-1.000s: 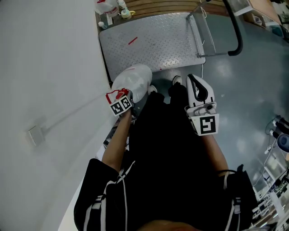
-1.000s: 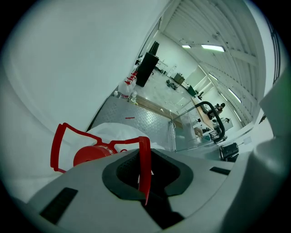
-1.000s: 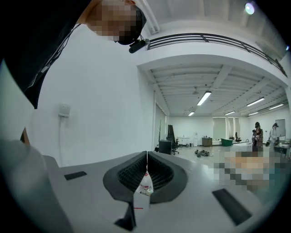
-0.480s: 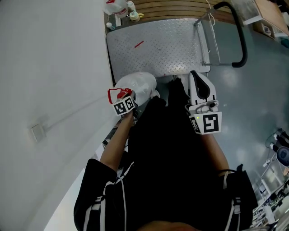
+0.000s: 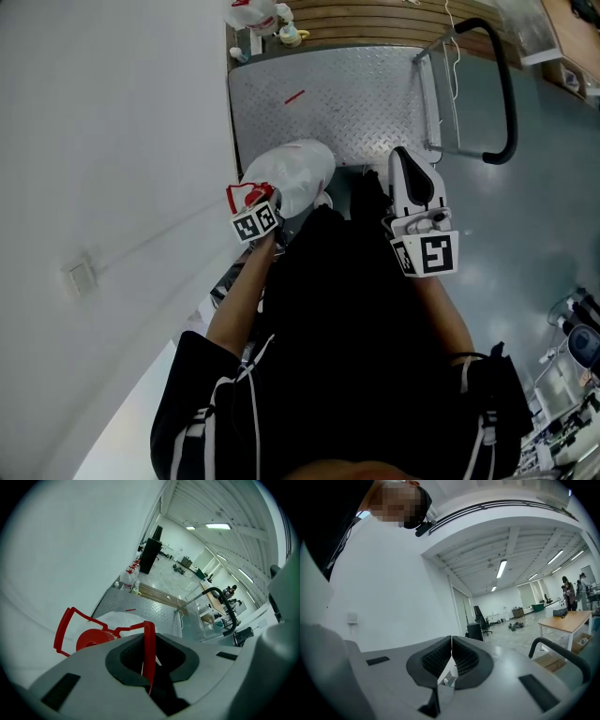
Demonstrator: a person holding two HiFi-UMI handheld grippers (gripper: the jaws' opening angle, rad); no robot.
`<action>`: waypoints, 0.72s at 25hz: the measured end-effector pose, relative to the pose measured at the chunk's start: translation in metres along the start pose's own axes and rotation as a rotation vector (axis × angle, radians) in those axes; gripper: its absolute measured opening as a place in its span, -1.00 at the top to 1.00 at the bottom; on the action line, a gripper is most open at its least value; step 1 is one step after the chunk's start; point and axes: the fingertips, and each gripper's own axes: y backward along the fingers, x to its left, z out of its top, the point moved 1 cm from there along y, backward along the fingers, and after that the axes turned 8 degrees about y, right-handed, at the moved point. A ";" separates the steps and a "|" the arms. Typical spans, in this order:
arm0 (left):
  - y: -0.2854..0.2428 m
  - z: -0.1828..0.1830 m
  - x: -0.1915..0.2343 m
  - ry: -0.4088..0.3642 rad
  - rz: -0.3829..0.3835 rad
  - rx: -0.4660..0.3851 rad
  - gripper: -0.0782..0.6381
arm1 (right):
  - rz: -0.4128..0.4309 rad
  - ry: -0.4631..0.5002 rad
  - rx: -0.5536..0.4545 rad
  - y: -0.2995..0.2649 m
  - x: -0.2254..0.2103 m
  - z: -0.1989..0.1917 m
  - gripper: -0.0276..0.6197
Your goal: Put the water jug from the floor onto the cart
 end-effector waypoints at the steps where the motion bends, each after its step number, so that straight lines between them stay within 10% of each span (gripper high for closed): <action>1: -0.002 0.004 -0.005 0.002 0.003 -0.003 0.61 | 0.000 -0.005 -0.004 -0.003 -0.008 0.000 0.86; 18: -0.041 0.090 -0.105 -0.045 0.056 -0.033 0.61 | 0.062 -0.091 -0.014 -0.049 -0.108 0.003 0.86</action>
